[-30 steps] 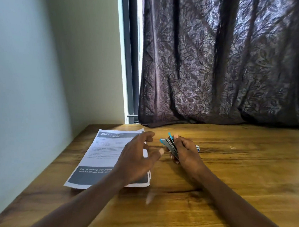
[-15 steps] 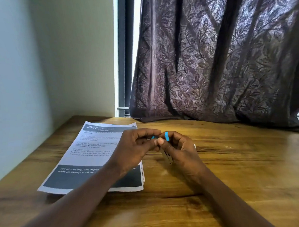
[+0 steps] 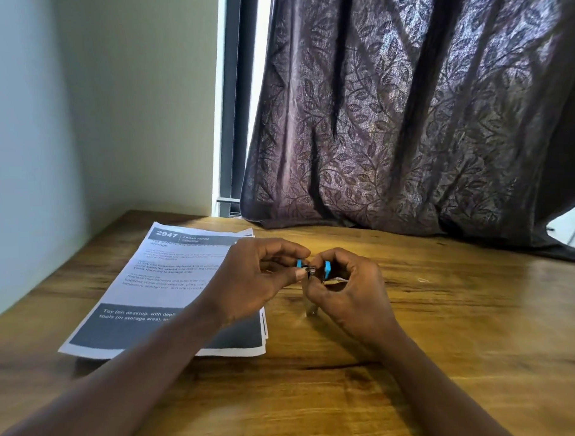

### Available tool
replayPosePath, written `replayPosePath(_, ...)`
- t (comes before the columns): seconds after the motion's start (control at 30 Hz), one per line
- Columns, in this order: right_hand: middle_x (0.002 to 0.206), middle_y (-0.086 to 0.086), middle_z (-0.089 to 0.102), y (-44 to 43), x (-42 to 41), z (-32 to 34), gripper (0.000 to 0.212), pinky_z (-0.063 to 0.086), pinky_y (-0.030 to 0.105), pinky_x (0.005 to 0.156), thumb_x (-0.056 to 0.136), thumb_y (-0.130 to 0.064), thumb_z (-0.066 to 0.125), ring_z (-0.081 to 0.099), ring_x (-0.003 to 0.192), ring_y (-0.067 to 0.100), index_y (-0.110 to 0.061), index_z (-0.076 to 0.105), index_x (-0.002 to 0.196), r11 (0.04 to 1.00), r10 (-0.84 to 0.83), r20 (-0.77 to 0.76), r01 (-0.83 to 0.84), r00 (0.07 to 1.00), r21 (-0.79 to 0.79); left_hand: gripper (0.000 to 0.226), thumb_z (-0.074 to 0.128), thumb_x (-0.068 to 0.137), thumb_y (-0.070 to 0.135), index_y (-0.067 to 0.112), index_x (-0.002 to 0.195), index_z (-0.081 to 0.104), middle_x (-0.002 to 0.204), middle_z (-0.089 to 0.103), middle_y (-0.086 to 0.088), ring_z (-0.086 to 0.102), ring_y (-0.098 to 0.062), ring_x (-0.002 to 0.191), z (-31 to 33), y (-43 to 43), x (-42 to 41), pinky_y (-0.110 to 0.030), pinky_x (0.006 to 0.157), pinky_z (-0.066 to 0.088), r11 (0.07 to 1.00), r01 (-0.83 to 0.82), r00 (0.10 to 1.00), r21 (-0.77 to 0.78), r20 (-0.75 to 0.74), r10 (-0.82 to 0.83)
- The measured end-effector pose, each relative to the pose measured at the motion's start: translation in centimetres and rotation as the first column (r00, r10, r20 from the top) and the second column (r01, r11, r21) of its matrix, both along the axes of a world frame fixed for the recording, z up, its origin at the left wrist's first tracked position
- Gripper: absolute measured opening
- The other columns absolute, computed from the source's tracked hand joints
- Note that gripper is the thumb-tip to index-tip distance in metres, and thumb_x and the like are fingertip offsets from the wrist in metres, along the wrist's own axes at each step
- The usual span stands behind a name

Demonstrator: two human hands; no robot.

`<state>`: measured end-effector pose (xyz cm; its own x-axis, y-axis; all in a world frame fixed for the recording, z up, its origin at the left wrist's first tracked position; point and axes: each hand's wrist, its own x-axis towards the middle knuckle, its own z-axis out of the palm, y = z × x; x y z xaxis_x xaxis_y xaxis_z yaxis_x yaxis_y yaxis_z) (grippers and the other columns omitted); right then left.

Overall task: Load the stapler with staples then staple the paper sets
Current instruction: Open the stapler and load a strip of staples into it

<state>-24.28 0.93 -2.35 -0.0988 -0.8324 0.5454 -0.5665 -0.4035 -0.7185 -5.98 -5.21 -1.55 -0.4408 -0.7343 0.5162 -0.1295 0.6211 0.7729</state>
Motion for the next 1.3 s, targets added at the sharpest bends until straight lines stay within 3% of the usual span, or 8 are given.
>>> replayPosePath(0.23,0.074,-0.005,0.068,0.3,0.8,-0.2,0.009,0.057,0.044,0.06,0.077,-0.033,0.067,0.065,0.067,0.018,-0.025,0.066,0.081,0.993,-0.062,-0.031,0.058,0.998,-0.106,0.029,0.081,0.085,0.011,0.019,0.113,0.079,0.098,0.08,0.008,0.075,-0.006,0.091,-0.1,0.6,-0.5,-0.032,0.084,0.063,0.997,-0.04,0.999,-0.064,-0.035,0.038)
replayPosePath(0.4,0.077,0.016,0.07,0.1,0.2,-0.2,0.016,0.06,0.052,0.07,0.089,0.006,0.059,0.073,0.074,0.031,-0.006,0.067,0.081,0.989,-0.053,0.215,0.081,0.975,-0.123,0.024,0.08,0.085,0.007,0.013,0.107,0.08,0.095,0.081,0.003,0.078,-0.015,0.089,0.2,-0.1,-0.1,-0.04,0.084,0.064,0.998,-0.061,0.979,-0.004,-0.195,0.059)
replayPosePath(0.57,0.109,0.015,0.071,-0.1,-0.3,0.2,0.029,0.058,0.051,0.089,0.096,0.011,0.048,0.077,0.092,0.024,-0.007,0.067,0.109,0.999,-0.035,0.436,0.037,0.899,0.004,0.024,0.076,0.087,0.002,0.015,0.106,0.078,0.096,0.081,0.0,0.078,-0.019,0.091,0.7,-0.2,0.3,-0.031,0.079,0.064,0.995,-0.054,0.933,0.082,-0.35,0.079)
replayPosePath(0.63,0.122,0.013,0.067,-0.4,-0.6,0.3,0.036,0.057,0.053,0.093,0.098,0.011,0.047,0.077,0.094,0.02,-0.014,0.063,0.119,0.998,-0.036,0.581,-0.001,0.813,0.064,0.024,0.073,0.088,-0.001,0.017,0.103,0.077,0.096,0.081,-0.001,0.078,-0.019,0.094,0.9,0.0,0.5,-0.028,0.078,0.063,0.99,-0.027,0.89,0.141,-0.448,0.088)
replayPosePath(0.73,0.129,0.015,0.06,-0.5,-0.9,0.5,0.044,0.061,0.032,0.071,0.097,0.013,0.048,0.077,0.089,0.017,-0.014,0.054,0.131,0.994,0.015,0.843,-0.103,0.537,0.047,0.018,0.068,0.091,-0.005,0.01,0.097,0.076,0.097,0.08,-0.011,0.077,-0.026,0.097,0.9,-0.1,0.8,-0.033,0.082,0.064,0.952,0.087,0.812,0.295,-0.575,0.104)
replayPosePath(0.93,0.097,0.021,0.074,-0.4,-2.1,1.2,0.036,0.062,0.031,0.072,0.094,0.009,0.057,0.078,0.082,0.027,-0.007,0.052,0.126,0.995,0.074,0.982,-0.084,0.176,-0.06,0.027,0.06,0.09,-0.013,0.003,0.111,0.069,0.089,0.071,-0.009,0.076,-0.019,0.082,-0.1,0.4,0.3,-0.04,0.076,0.065,0.954,0.037,0.916,0.299,-0.391,0.087)
replayPosePath(1.17,0.091,0.023,0.075,-0.1,-0.3,0.6,0.033,0.062,0.038,0.082,0.078,0.003,0.068,0.077,0.084,0.029,0.0,0.066,0.11,0.983,0.076,0.961,-0.179,0.267,-0.028,0.013,0.072,0.093,0.017,0.012,0.105,0.073,0.094,0.076,-0.011,0.077,-0.024,0.085,-0.8,1.6,-1.1,-0.035,0.076,0.064,0.937,0.049,0.979,0.346,-0.205,0.025)
replayPosePath(1.3,0.089,0.021,0.076,0.2,0.9,0.6,0.044,0.064,0.032,0.071,0.074,0.0,0.071,0.077,0.079,0.024,-0.002,0.064,0.117,0.966,0.114,0.942,-0.258,0.316,-0.03,0.021,0.073,0.091,0.025,0.014,0.109,0.071,0.094,0.079,-0.008,0.078,-0.023,0.087,-0.4,2.2,-1.4,-0.037,0.076,0.063,0.919,0.107,0.982,0.379,-0.186,-0.038)
